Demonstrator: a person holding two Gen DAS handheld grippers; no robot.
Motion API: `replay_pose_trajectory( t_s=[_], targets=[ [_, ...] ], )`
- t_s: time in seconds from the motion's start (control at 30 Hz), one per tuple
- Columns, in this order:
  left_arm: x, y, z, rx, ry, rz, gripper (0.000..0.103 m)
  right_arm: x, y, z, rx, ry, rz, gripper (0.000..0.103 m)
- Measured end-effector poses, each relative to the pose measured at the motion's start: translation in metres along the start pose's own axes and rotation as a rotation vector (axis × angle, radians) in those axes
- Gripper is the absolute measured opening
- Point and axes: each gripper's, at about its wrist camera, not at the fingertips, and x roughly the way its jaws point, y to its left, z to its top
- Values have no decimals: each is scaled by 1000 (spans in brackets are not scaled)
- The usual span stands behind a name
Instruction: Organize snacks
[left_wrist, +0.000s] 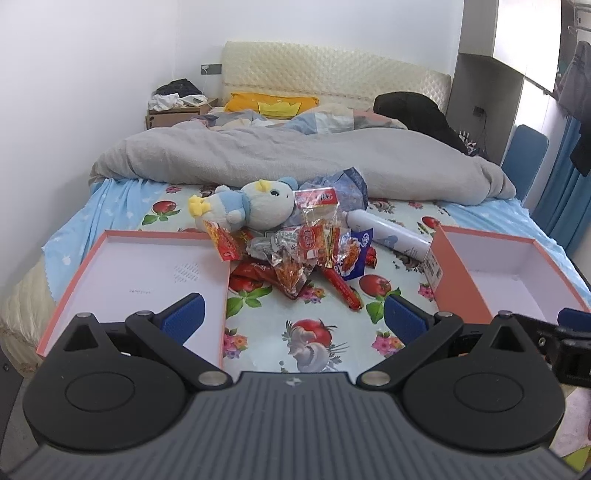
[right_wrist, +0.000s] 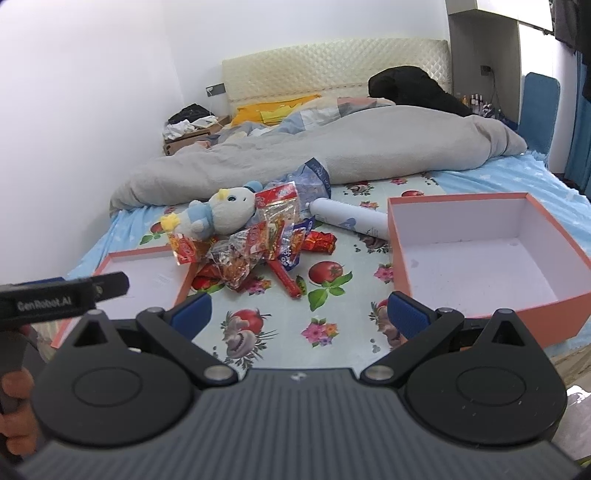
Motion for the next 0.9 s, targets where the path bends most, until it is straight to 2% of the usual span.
replay_pose_trajectory(
  t_s=[0.9],
  targets=[
    [-6, -6, 6, 27, -2, -30, 103, -3, -2, 3, -14, 32, -5, 103]
  ],
)
